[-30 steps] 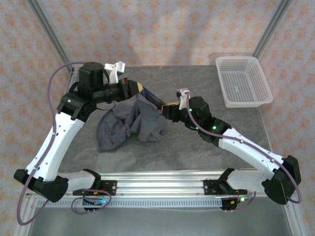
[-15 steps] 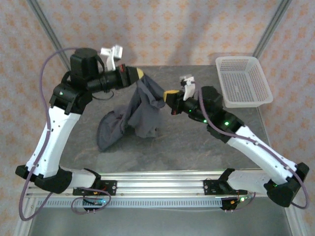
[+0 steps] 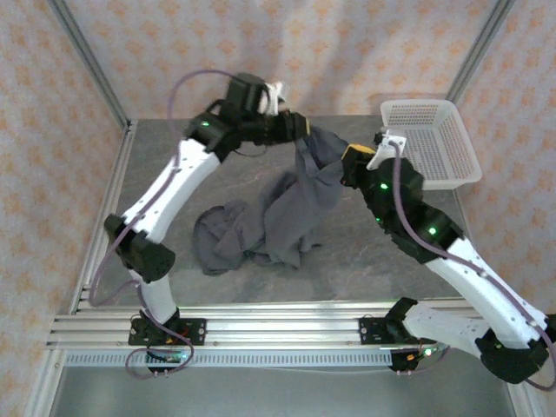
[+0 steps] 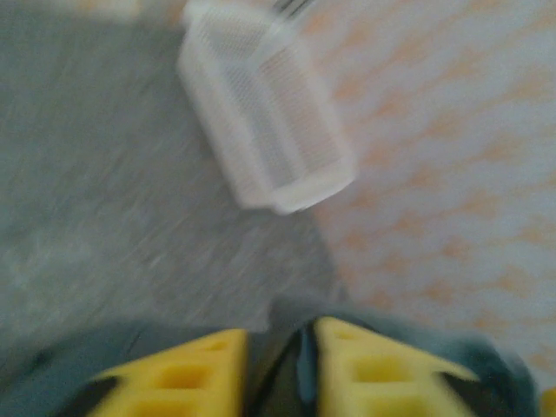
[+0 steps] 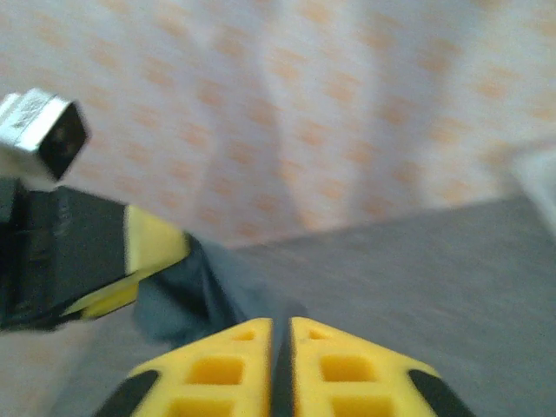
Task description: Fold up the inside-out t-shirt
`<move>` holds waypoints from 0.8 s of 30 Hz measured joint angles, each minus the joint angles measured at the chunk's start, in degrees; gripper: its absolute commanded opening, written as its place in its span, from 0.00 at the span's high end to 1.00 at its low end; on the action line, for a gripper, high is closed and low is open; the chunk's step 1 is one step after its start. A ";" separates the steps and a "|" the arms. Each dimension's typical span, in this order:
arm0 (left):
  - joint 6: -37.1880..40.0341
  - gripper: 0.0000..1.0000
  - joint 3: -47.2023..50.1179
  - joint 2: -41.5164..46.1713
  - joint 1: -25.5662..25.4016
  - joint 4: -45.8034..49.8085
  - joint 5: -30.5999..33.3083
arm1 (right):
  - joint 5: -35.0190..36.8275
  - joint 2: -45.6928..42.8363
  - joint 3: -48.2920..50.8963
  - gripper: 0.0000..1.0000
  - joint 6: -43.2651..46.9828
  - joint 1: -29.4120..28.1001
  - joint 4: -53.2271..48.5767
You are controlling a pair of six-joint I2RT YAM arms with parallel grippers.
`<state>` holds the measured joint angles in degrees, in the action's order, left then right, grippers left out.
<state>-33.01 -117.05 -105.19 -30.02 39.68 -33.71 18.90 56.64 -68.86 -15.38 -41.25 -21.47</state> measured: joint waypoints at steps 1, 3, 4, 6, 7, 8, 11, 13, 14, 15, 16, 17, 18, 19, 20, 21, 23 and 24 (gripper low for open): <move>0.63 0.24 1.86 -1.25 0.00 0.61 0.63 | 2.08 1.14 0.83 0.70 -1.31 0.59 -2.51; 2.97 0.10 4.28 -2.12 0.07 2.78 3.17 | 3.15 2.14 3.15 0.58 -2.95 1.09 -5.35; 4.48 0.04 5.11 -1.51 0.15 4.44 4.98 | 2.40 2.16 4.39 0.55 -3.04 1.11 -6.10; 7.28 0.00 7.96 2.21 0.37 5.90 8.98 | -0.81 2.27 6.29 0.50 -1.97 1.14 -5.99; 8.26 0.00 11.10 6.01 0.59 6.03 11.08 | -2.38 2.78 6.99 0.48 -1.18 1.14 -5.44; 9.07 0.00 14.91 10.64 1.05 6.36 12.85 | -3.63 4.07 7.37 0.47 -0.15 1.14 -5.01; 9.75 0.00 28.26 25.88 5.64 6.21 15.85 | -5.25 11.89 6.25 0.42 1.49 1.36 -4.66; 9.44 0.00 37.03 33.05 10.93 5.95 17.46 | -7.37 19.56 3.87 0.39 2.05 1.79 -4.92; 9.20 0.00 41.33 35.65 13.68 6.14 18.62 | -8.81 24.22 2.29 0.36 2.29 2.08 -5.27; 9.07 0.00 44.46 36.79 15.45 6.27 19.61 | -10.16 27.80 1.07 0.33 2.40 2.25 -5.60; 8.83 0.00 48.54 37.20 17.49 6.43 20.59 | -11.67 31.93 -0.31 0.29 2.47 2.38 -5.88; 8.44 0.00 51.71 37.00 18.82 6.51 21.00 | -12.87 35.19 -1.27 0.27 2.16 2.47 -6.05; 7.87 0.00 54.40 35.63 20.20 6.32 20.98 | -13.73 37.83 -1.90 0.25 1.73 2.64 -6.21; 7.21 0.00 57.24 33.68 21.62 5.95 20.68 | -14.95 40.68 -2.47 0.25 1.18 2.84 -6.36; 6.40 0.00 59.87 31.50 23.28 5.46 19.82 | -16.13 42.82 -2.58 0.25 0.50 3.26 -6.27; 5.86 0.00 61.77 29.53 24.65 4.98 18.91 | -17.29 44.46 -2.51 0.26 -0.09 3.78 -6.21; 4.76 0.03 64.61 24.28 27.32 3.74 16.96 | -20.79 46.90 -1.81 0.36 -1.55 5.53 -5.20; 4.20 0.09 65.13 22.03 27.89 2.95 16.00 | -22.45 47.54 -1.42 0.46 -2.12 6.38 -4.66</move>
<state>-28.82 -51.92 -83.15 -2.13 42.63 -17.72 -3.55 104.18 -70.28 -17.50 -34.87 -26.13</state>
